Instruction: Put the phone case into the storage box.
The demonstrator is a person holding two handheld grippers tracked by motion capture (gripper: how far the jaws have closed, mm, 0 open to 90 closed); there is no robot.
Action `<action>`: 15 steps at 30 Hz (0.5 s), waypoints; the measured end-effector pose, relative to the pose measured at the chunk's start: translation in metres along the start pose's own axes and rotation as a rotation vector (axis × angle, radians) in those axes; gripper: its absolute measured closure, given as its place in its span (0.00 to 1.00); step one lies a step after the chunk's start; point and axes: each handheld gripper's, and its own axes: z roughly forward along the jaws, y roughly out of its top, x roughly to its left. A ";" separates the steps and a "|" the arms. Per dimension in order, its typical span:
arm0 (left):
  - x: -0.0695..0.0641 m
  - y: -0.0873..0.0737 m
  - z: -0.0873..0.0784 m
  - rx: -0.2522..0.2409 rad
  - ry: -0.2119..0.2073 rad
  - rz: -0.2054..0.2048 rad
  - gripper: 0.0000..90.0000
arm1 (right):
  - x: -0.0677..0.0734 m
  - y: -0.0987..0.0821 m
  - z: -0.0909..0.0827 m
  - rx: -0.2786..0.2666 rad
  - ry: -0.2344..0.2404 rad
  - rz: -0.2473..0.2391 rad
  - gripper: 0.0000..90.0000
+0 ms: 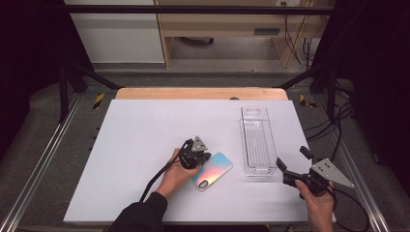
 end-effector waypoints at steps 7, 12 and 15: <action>-0.014 -0.006 -0.007 -0.002 -0.014 0.002 1.00 | 0.001 0.000 0.000 0.000 0.005 0.001 0.06; -0.024 -0.009 -0.011 -0.005 -0.020 0.010 1.00 | 0.001 0.000 0.000 0.000 0.005 -0.001 0.06; -0.026 -0.010 -0.012 -0.006 -0.007 0.007 1.00 | 0.001 0.000 0.001 0.002 0.005 -0.002 0.06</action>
